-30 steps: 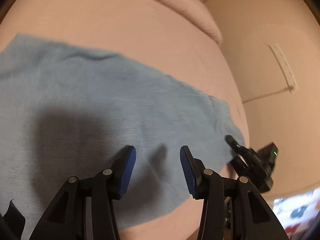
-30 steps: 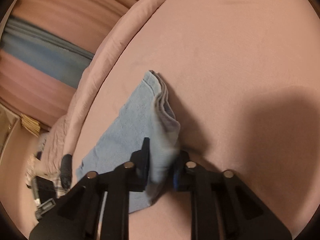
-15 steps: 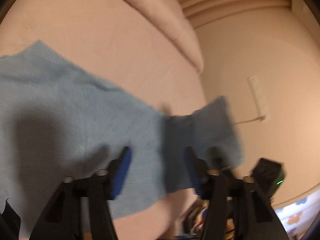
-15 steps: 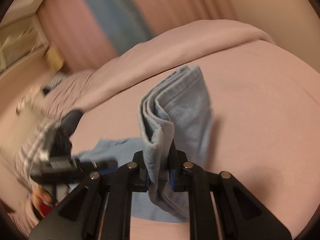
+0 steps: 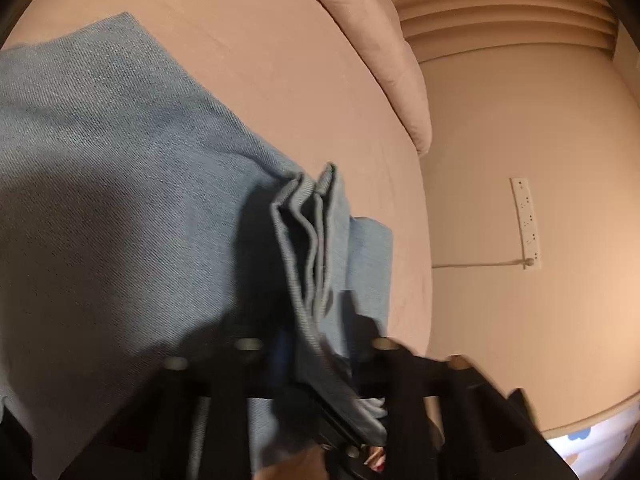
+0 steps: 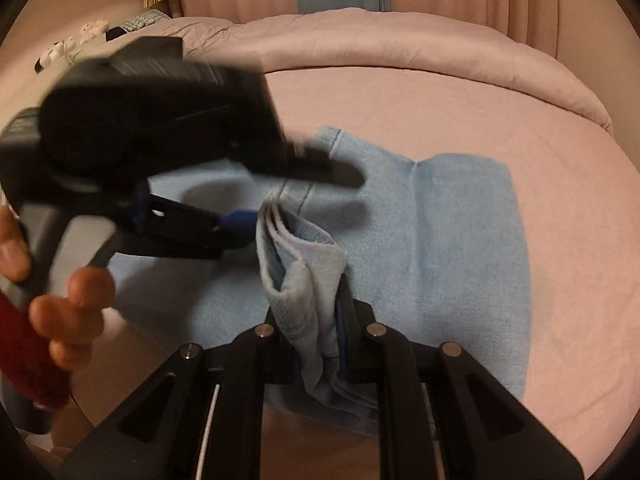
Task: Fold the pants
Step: 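Lift the hem with the right gripper and fold it over toward the left gripper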
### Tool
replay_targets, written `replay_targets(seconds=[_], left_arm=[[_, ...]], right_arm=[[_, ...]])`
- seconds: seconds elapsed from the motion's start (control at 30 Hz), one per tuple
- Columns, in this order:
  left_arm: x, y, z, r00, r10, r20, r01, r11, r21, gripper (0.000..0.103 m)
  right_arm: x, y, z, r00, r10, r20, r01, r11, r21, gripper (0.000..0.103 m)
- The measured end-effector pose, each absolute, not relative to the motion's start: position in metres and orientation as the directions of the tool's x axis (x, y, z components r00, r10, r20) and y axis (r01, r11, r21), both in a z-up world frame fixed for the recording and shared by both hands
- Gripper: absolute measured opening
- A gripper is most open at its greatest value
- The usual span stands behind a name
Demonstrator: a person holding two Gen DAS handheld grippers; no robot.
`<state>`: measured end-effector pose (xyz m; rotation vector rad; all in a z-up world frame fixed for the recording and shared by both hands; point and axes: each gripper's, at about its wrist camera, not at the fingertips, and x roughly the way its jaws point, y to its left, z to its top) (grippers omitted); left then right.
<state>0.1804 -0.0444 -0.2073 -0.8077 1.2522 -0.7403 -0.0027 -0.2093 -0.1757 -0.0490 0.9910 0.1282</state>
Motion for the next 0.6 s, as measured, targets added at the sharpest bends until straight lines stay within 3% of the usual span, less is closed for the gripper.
replay_targets(seconds=[0.1,0.27,0.47,0.53,0.6], left_arm=[[0.177,-0.040,-0.189,0.229,-0.833,-0.504,0.121,0.538,-0.835,0.008],[0.172,-0.013,-0.163,0.346,-0.814,-0.468,0.186,0.548,-0.816,0.008],[0.181,0.029,-0.191,0.394,-0.738,-0.548,0.073,0.619,-0.782,0.008],[0.184,0.031,-0.205,0.379,-0.715,-0.588,0.033,0.645,-0.763,0.008],[0.186,0.031,-0.219,0.356,-0.704,-0.615,-0.001,0.657,-0.754,0.008]], right_arm=[[-0.002,-0.204,-0.164,0.554,0.055,-0.831,-0.150,0.988,-0.034,0.015],[-0.003,-0.160,-0.149,0.627,0.041,-0.778,-0.242,0.959,-0.144,0.015],[0.005,-0.119,-0.172,0.590,0.096,-0.802,-0.357,0.922,-0.152,0.016],[0.010,-0.112,-0.187,0.568,0.088,-0.819,-0.379,0.911,-0.165,0.018],[0.013,-0.108,-0.198,0.533,0.078,-0.842,-0.400,0.901,-0.170,0.030]])
